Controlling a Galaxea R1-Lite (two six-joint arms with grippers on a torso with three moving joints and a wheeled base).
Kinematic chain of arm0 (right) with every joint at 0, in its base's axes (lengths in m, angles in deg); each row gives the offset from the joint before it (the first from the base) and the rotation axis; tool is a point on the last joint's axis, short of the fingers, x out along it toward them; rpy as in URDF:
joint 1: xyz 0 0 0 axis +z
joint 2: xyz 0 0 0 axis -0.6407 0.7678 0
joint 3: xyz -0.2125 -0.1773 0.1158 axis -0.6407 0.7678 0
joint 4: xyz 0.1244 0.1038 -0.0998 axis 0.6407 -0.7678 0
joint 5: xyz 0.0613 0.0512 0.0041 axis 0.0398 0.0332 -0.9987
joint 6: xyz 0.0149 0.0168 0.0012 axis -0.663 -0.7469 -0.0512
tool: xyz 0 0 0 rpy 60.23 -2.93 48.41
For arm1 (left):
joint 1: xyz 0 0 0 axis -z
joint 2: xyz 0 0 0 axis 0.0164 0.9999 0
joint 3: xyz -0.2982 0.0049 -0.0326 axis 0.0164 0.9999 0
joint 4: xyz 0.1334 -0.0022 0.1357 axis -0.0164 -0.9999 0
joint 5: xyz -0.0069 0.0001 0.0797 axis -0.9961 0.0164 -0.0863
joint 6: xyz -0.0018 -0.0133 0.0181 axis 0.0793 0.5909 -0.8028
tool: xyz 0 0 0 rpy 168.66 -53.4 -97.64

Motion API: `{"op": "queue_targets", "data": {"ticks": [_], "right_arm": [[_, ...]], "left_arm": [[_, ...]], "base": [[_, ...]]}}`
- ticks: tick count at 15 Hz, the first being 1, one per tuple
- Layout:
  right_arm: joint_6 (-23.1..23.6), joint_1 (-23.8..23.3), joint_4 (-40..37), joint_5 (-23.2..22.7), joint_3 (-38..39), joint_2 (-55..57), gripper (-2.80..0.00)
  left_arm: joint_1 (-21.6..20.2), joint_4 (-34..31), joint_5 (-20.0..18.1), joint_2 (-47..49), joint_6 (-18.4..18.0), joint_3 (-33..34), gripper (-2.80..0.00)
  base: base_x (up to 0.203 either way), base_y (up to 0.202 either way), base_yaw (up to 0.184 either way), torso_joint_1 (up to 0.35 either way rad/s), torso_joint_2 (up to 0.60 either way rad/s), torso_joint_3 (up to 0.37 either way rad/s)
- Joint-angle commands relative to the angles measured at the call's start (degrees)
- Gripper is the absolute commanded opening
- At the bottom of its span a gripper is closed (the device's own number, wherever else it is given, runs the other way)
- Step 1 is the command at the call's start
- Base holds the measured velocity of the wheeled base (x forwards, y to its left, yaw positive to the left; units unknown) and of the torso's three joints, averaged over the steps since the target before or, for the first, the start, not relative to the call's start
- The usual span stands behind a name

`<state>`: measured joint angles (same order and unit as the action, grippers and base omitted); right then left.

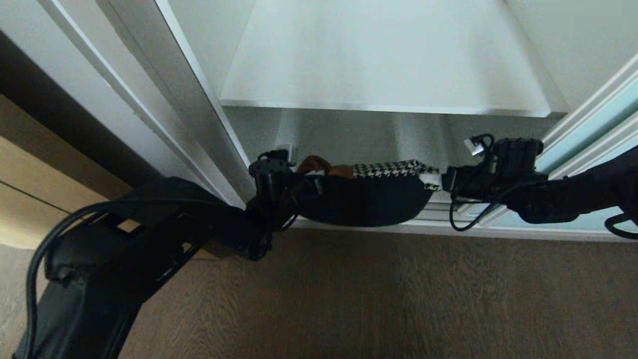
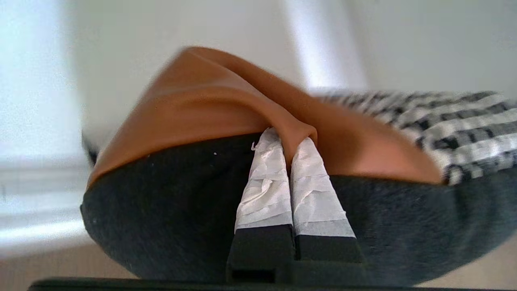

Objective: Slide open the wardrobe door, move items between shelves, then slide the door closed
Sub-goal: Place the pillow on the lower shelf

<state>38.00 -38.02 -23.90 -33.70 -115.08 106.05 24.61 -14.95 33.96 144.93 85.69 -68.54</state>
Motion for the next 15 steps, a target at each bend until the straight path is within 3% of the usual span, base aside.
{"op": "queue_targets", "data": {"ticks": [1, 4, 8, 10, 15], "right_arm": [[0.1, -1.1, 0.2, -0.1, 3.5, 3.1, -2.80], [1.5, -1.4, 0.6, -0.6, 10.4, 1.1, -2.80], [2.6, -2.2, 0.9, -1.6, 10.9, -2.6, -2.80], [2.1, -2.2, 0.8, -2.8, 7.4, -4.6, -2.80], [-3.6, -0.9, 1.0, -3.5, -7.5, -9.0, -2.80]], "left_arm": [[-0.1, -0.6, -0.1, 3.3, 0.7, 1.0, -2.80], [0.0, -1.1, -0.3, 2.9, 1.1, 6.1, -2.80], [-0.1, -0.6, -0.2, 0.3, 1.2, 5.4, -2.80], [-0.1, -1.2, -0.1, -1.5, 1.2, 0.8, -2.80], [-0.4, -6.2, 0.2, -4.4, -0.3, -18.4, -2.80]], "base": [[0.000, 0.000, 0.000, 0.000, 0.00, 0.000], [0.000, 0.000, 0.000, 0.000, 0.00, 0.000], [0.000, 0.000, 0.000, 0.000, 0.00, 0.000], [0.000, 0.000, 0.000, 0.000, 0.00, 0.000], [0.000, 0.000, 0.000, 0.000, 0.00, 0.000]]}}
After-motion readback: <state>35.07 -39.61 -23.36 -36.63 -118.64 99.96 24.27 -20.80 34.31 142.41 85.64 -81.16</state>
